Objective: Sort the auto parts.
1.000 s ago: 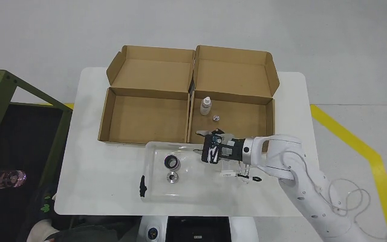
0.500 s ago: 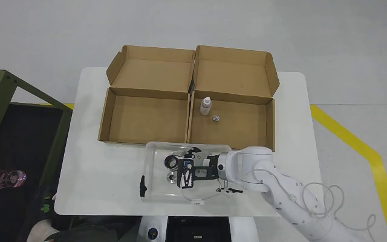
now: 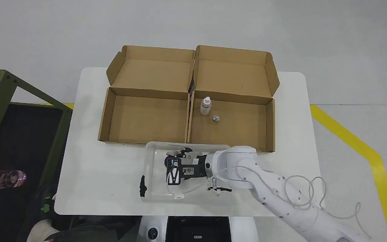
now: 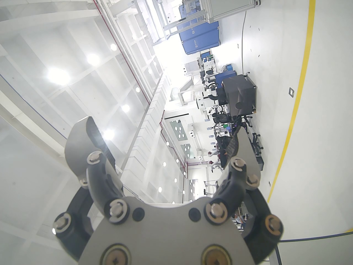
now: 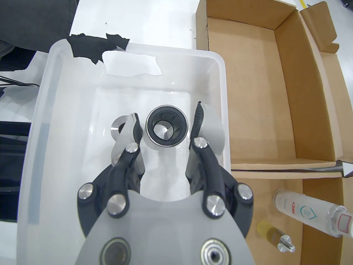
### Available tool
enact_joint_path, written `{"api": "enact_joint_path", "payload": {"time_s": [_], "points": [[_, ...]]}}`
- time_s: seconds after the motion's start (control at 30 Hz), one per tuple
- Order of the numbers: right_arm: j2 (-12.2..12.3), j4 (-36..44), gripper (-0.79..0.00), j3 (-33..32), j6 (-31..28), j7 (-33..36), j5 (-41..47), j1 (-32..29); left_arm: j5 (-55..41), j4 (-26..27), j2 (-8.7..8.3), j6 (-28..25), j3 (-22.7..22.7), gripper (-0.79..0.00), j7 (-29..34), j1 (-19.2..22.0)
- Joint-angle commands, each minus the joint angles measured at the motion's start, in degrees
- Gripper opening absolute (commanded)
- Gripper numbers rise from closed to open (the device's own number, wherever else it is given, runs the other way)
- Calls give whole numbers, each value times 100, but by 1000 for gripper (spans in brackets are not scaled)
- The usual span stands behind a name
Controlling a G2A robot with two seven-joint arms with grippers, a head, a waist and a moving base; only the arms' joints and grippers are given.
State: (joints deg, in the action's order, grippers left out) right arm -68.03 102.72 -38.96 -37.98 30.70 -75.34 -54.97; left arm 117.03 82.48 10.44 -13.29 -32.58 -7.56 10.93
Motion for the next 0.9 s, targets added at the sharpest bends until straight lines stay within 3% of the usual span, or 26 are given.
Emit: {"api": "enact_joint_path", "payload": {"time_s": [0.0,0.87], "points": [[-31,-84,-425,50,47,19,-16,45,0,0,0,0,0,0,0,0],[-247,-593,-391,236,209,62,-209,159,0,0,0,0,0,0,0,0]]}}
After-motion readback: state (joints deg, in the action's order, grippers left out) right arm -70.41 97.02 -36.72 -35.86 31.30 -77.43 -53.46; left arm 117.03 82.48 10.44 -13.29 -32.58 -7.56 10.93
